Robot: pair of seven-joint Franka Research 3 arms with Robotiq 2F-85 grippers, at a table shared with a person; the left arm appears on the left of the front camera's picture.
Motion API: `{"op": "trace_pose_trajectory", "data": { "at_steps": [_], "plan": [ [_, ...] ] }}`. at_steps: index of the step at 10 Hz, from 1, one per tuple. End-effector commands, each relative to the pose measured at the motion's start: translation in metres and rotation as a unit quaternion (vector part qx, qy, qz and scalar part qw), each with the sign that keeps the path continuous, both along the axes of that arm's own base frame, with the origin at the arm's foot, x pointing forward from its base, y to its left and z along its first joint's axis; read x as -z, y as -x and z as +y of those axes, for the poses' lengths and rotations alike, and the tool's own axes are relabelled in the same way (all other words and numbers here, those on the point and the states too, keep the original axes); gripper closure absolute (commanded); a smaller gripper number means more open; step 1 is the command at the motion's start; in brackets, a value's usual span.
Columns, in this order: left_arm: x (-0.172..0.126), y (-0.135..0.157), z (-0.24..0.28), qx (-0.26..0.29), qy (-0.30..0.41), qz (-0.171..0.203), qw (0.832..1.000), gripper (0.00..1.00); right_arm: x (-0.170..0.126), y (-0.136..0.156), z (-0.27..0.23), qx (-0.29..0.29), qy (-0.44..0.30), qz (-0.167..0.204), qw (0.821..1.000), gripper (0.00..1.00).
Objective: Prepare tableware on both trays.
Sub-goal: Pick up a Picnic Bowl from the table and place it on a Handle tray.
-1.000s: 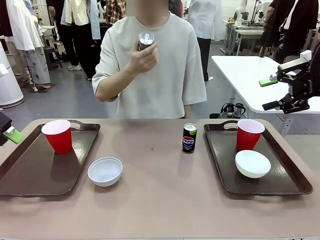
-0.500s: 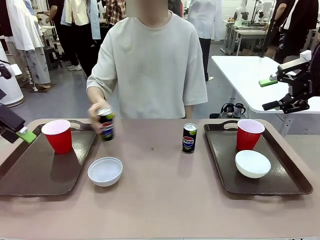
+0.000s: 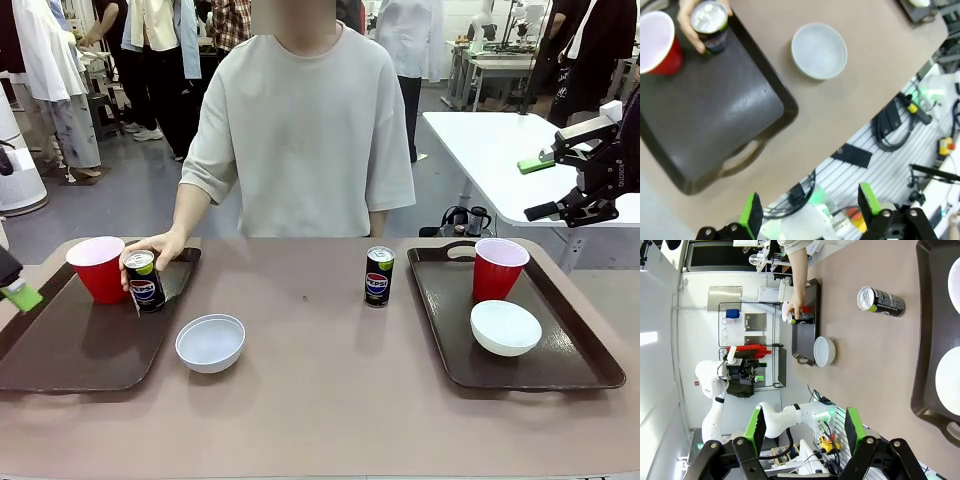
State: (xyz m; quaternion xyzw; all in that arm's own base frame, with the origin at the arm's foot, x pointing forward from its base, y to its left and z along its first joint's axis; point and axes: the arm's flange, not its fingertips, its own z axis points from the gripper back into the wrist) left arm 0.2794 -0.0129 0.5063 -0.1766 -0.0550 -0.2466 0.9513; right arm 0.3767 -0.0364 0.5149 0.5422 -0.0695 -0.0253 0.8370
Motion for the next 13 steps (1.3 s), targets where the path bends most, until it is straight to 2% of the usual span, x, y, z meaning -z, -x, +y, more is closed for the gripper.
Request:
{"op": "trace_pose_trajectory", "data": {
  "at_steps": [1,2,4,5,9,12,13],
  "plan": [
    [0.012,0.006,-0.004,-0.004,-0.014,0.004,1.000,0.00,-0.002,-0.003,-0.002,-0.005,-0.002,0.000,1.000,0.17],
    [0.017,0.000,-0.009,-0.001,-0.017,0.007,1.000,0.00,-0.002,-0.003,-0.002,-0.005,-0.002,0.000,1.000,0.17],
    [0.033,-0.019,-0.031,-0.029,-0.039,-0.022,0.999,0.00,-0.002,-0.003,-0.002,-0.005,-0.002,0.000,1.000,0.17],
    [0.038,-0.031,-0.048,-0.041,-0.057,-0.025,0.997,0.00,-0.002,-0.003,-0.002,-0.005,-0.002,0.000,1.000,0.17],
    [0.077,-0.088,-0.124,-0.066,-0.124,0.003,0.990,0.00,-0.002,-0.003,-0.002,-0.005,-0.002,0.000,1.000,0.17],
    [0.110,-0.110,-0.159,-0.098,-0.124,-0.005,0.987,0.00,-0.002,-0.003,-0.002,-0.005,-0.002,0.000,1.000,0.17],
    [0.118,-0.117,-0.162,-0.113,-0.128,-0.018,0.985,0.00,-0.002,-0.003,-0.002,-0.005,-0.002,0.000,1.000,0.17]
  ]
}}
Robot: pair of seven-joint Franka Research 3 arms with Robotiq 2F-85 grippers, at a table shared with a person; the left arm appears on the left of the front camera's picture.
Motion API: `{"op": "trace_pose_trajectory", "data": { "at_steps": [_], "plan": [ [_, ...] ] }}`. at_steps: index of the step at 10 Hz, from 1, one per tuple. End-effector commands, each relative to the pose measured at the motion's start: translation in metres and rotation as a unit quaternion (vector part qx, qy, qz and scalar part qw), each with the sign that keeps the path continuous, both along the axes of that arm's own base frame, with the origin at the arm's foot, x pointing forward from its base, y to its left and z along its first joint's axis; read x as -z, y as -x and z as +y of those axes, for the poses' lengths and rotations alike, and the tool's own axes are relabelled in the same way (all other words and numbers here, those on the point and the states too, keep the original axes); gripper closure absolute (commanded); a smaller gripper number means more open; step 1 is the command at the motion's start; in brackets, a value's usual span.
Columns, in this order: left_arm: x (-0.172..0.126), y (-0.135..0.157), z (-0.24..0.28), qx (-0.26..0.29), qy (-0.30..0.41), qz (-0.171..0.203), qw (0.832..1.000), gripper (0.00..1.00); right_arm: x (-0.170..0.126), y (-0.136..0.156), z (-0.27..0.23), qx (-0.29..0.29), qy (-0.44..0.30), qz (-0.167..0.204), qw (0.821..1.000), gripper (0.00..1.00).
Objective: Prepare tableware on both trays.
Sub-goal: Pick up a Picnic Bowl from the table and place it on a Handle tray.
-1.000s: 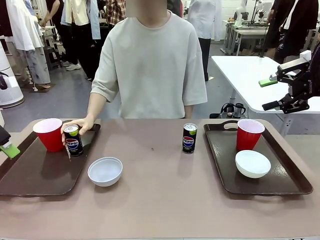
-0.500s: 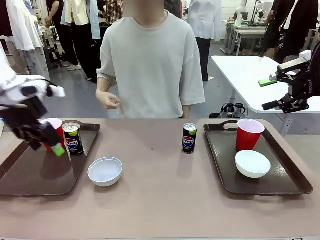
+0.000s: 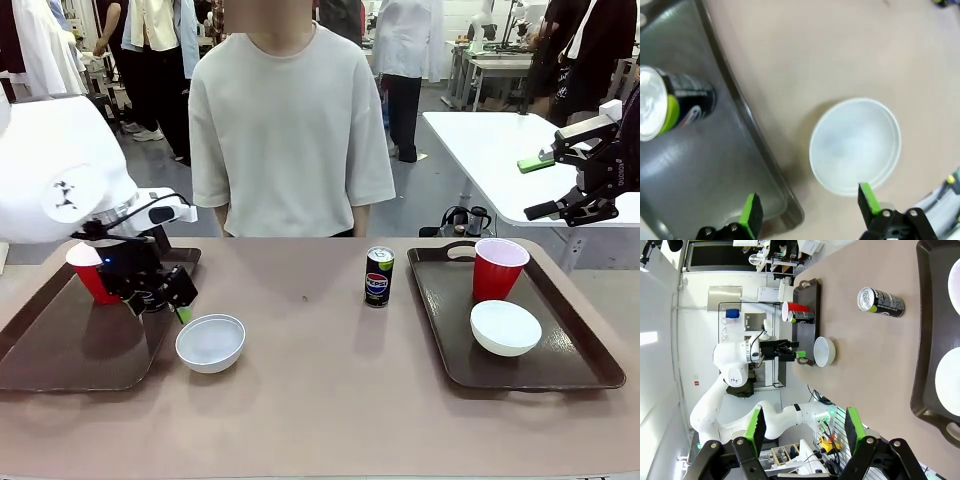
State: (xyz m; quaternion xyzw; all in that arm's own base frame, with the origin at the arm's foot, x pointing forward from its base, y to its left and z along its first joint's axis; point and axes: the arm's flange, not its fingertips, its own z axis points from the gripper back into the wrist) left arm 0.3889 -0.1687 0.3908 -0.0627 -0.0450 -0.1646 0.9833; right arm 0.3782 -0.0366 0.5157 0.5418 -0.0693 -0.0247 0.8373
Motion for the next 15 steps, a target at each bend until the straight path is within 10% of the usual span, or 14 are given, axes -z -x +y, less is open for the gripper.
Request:
{"op": "trace_pose_trajectory", "data": {
  "at_steps": [1,6,13,15],
  "plan": [
    [0.011,-0.014,-0.009,-0.029,-0.022,-0.024,0.999,0.00,-0.001,-0.001,-0.002,-0.005,-0.002,0.000,1.000,0.17],
    [0.043,-0.027,-0.032,-0.026,-0.031,-0.002,0.999,0.03,-0.001,-0.001,-0.002,-0.005,-0.002,0.000,1.000,0.17],
    [0.050,-0.025,-0.036,-0.022,-0.023,0.022,0.999,0.70,-0.001,-0.001,-0.002,-0.005,-0.002,0.000,1.000,0.17],
    [0.051,-0.025,-0.036,-0.023,-0.025,0.023,0.999,0.69,-0.001,-0.001,-0.002,-0.005,-0.002,0.000,1.000,0.17]
  ]
}}
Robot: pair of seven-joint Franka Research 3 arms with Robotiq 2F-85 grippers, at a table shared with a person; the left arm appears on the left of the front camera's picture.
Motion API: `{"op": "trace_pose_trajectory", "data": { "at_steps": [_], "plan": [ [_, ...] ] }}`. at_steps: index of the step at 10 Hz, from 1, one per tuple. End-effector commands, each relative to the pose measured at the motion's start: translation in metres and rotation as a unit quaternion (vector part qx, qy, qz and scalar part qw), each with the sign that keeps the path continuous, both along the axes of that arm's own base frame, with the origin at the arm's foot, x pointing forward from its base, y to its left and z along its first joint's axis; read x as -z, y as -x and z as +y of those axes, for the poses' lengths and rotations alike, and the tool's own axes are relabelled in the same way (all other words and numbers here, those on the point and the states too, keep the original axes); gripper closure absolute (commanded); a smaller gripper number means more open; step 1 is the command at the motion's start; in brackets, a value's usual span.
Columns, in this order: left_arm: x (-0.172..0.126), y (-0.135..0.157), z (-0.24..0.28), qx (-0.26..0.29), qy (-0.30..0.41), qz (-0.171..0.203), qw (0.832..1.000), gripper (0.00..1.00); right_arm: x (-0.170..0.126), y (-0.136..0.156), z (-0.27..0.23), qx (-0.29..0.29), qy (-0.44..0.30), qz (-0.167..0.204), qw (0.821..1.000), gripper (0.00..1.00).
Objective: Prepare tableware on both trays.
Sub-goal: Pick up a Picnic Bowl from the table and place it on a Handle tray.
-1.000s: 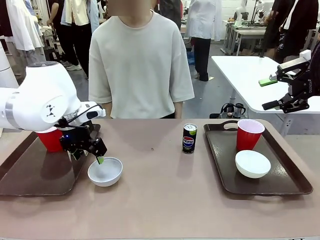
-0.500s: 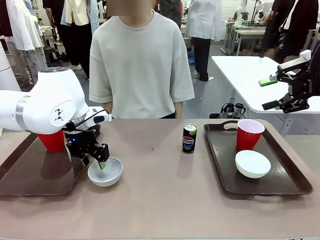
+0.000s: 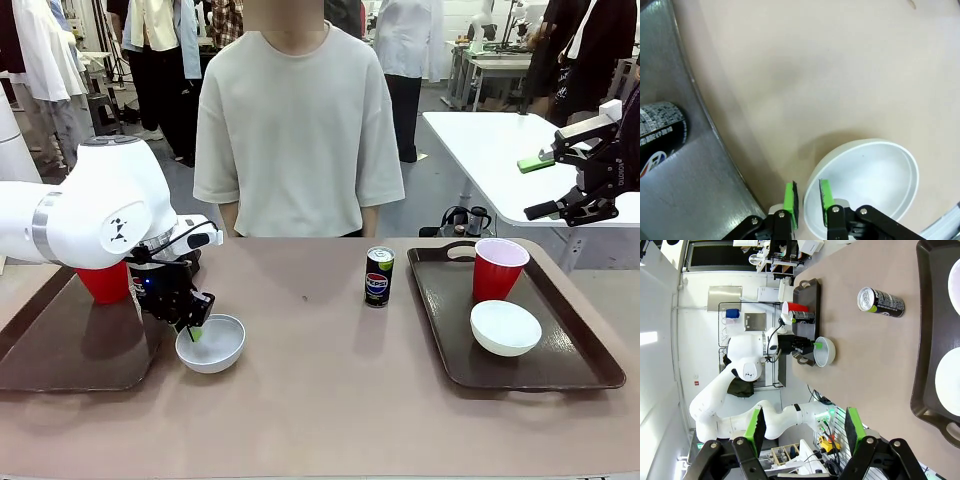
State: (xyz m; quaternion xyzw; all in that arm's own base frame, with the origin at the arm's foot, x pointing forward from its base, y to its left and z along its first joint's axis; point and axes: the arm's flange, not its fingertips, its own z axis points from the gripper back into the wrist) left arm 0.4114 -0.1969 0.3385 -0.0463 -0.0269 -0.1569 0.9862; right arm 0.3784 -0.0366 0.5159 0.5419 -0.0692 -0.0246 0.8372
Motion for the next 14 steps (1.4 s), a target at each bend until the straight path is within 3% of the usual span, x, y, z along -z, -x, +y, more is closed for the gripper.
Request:
{"op": "trace_pose_trajectory", "data": {
  "at_steps": [1,2,3,4,7,10,14],
  "plan": [
    [-0.003,-0.004,-0.007,-0.020,-0.011,0.006,1.000,0.94,-0.001,-0.001,-0.002,-0.004,-0.002,0.000,1.000,0.17],
    [-0.004,-0.005,-0.005,-0.025,-0.013,0.005,1.000,0.88,-0.001,-0.001,-0.002,-0.004,-0.002,0.000,1.000,0.17],
    [-0.007,-0.006,-0.002,-0.029,-0.012,0.006,0.999,1.00,-0.001,-0.001,-0.002,-0.004,-0.002,0.000,1.000,0.17],
    [-0.017,-0.002,-0.001,-0.031,-0.003,0.005,0.999,1.00,-0.001,-0.001,-0.002,-0.004,-0.002,0.000,1.000,0.17],
    [-0.097,0.025,0.013,-0.036,0.031,-0.019,0.999,1.00,-0.001,-0.001,-0.002,-0.004,-0.002,0.000,1.000,0.17],
    [-0.176,0.047,0.066,-0.067,0.087,-0.035,0.993,1.00,-0.001,-0.001,-0.002,-0.004,-0.002,0.000,1.000,0.17],
    [-0.173,0.044,0.154,-0.064,0.088,-0.027,0.994,1.00,-0.001,-0.001,-0.002,-0.004,-0.002,0.000,1.000,0.17]
  ]
}}
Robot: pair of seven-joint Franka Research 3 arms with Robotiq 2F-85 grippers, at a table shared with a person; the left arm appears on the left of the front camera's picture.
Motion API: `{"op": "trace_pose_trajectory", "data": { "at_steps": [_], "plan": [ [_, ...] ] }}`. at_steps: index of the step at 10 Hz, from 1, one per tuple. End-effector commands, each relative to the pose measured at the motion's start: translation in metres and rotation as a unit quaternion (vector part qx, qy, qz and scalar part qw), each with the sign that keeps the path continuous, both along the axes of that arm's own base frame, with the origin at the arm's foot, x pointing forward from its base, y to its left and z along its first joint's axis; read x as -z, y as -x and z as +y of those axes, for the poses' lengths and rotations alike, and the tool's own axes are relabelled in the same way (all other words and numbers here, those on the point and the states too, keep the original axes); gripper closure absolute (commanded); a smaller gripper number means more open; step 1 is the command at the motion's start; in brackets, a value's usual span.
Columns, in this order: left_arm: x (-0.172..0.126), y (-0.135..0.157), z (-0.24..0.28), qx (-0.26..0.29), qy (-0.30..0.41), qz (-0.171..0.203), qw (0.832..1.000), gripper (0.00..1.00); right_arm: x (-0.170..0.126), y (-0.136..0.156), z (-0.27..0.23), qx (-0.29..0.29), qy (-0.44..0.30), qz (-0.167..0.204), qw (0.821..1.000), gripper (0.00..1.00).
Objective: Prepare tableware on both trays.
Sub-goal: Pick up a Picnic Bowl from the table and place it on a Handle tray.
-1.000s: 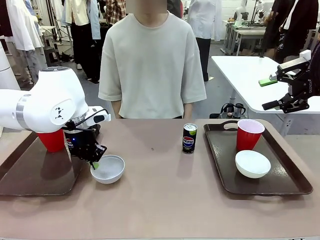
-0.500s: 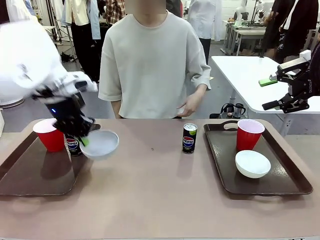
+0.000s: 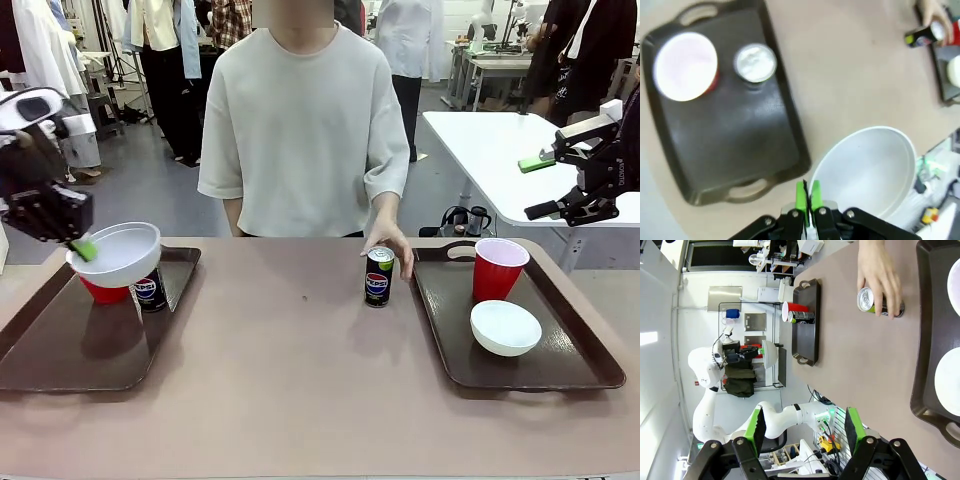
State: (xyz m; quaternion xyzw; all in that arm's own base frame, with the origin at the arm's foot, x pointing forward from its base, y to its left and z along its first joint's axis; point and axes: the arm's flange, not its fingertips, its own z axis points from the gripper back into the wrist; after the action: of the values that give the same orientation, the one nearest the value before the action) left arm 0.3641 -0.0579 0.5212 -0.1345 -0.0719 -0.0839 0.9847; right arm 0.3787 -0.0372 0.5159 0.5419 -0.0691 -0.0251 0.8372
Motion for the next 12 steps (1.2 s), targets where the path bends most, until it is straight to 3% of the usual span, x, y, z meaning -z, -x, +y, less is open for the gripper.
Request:
{"op": "trace_pose_trajectory", "data": {
  "at_steps": [1,8,12],
  "plan": [
    [0.014,-0.002,0.033,0.012,-0.005,0.002,1.000,1.00,-0.001,-0.001,-0.001,-0.005,-0.002,0.000,1.000,0.17],
    [0.122,-0.013,0.085,-0.014,-0.075,0.005,0.997,1.00,-0.001,-0.001,-0.001,-0.005,-0.002,0.000,1.000,0.17],
    [0.159,-0.016,0.089,-0.020,-0.096,0.021,0.995,1.00,-0.001,-0.001,-0.001,-0.005,-0.002,0.000,1.000,0.17]
  ]
}}
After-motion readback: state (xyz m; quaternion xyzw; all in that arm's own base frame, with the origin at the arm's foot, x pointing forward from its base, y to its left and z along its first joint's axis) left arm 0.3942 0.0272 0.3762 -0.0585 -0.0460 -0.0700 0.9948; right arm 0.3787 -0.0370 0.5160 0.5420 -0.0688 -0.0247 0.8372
